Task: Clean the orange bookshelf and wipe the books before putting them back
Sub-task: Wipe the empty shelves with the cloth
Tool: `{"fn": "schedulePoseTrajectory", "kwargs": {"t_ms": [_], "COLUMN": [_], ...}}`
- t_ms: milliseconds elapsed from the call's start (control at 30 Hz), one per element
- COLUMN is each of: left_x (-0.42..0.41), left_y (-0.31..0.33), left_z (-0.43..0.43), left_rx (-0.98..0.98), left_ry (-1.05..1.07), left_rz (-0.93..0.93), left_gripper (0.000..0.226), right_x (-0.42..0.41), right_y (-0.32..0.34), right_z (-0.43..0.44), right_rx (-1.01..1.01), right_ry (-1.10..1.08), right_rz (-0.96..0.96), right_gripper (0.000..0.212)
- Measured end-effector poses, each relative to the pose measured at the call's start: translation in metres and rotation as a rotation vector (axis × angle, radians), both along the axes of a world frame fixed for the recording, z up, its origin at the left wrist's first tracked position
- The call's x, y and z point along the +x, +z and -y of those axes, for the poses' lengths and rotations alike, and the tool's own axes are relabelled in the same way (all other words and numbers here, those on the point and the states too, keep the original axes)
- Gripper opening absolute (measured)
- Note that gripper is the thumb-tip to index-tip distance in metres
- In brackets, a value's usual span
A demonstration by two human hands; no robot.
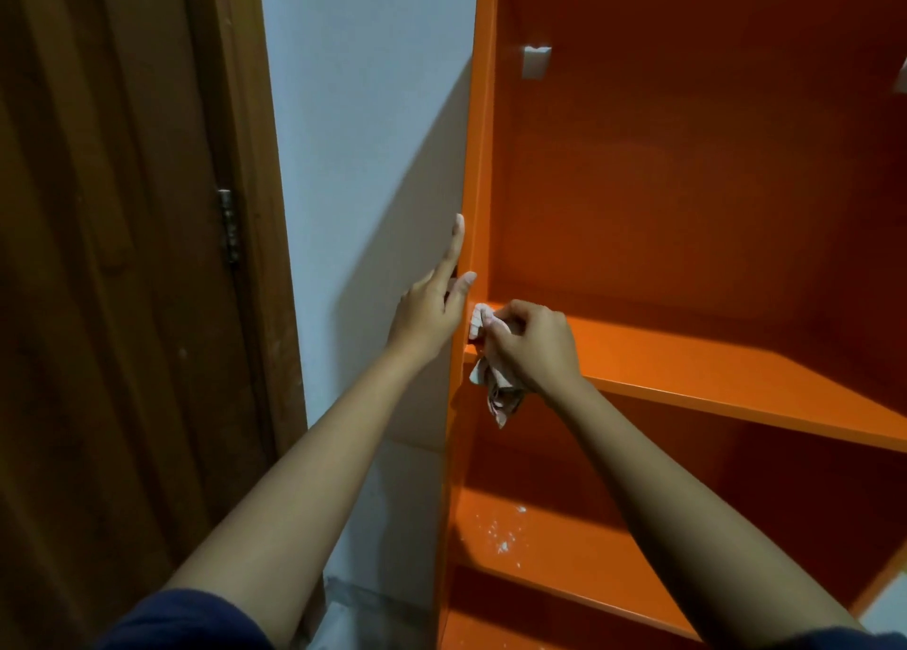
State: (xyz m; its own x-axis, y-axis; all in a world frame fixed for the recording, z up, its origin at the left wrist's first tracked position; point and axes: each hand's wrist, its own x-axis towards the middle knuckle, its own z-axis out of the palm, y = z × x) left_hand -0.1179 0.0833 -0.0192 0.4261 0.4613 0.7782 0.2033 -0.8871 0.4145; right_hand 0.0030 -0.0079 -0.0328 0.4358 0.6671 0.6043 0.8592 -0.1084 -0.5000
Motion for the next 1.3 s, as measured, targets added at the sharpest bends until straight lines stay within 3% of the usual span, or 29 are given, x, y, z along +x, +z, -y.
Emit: {"fn": "schedulePoseTrajectory", "kwargs": {"t_ms": [133, 300, 433, 633, 767, 933, 1033, 1300], "left_x": [0.000, 0.001, 0.002, 0.003, 0.005, 0.006, 0.005, 0.009], "left_y": [0.001, 0.000, -0.001, -0.004, -0.008, -0.006, -0.006, -0.012], "left_z": [0.000, 0.000, -0.004, -0.007, -0.011, -0.008, -0.004, 0.013], "left_rx": [-0.005, 0.023, 0.027, 0.030, 0.016, 0.009, -0.005, -0.023], "left_ry": [-0.020, -0.009, -0.012, 0.011, 0.020, 0.014, 0.012, 0.053], "left_rz": [0.015, 0.036, 0.031, 0.046, 0.063, 0.061, 0.033, 0.037], "left_gripper": [0.058, 0.058, 0.057, 0.057, 0.060, 0.058, 0.056, 0.056], "right_x": [0.010, -0.007, -0.018, -0.009, -0.012, -0.011, -0.009, 0.025], "right_y": [-0.002, -0.004, -0.007, -0.001, -0.008, -0.018, -0.019, -0.020], "right_z": [0.012, 0.014, 0.010, 0.008, -0.002, -0.008, -0.005, 0.036], "right_rx": [-0.115, -0.286, -0.480, -0.473, -0.416, -0.313, -0.338, -0.377], "right_ry": [0.176, 0.245, 0.307, 0.291, 0.227, 0.090, 0.076, 0.069], "right_rz": [0.072, 0.122, 0.108, 0.209, 0.295, 0.485, 0.547, 0.499], "right_gripper": [0.031, 0.037, 0.066, 0.081, 0.083, 0.053, 0.053, 0.056]}}
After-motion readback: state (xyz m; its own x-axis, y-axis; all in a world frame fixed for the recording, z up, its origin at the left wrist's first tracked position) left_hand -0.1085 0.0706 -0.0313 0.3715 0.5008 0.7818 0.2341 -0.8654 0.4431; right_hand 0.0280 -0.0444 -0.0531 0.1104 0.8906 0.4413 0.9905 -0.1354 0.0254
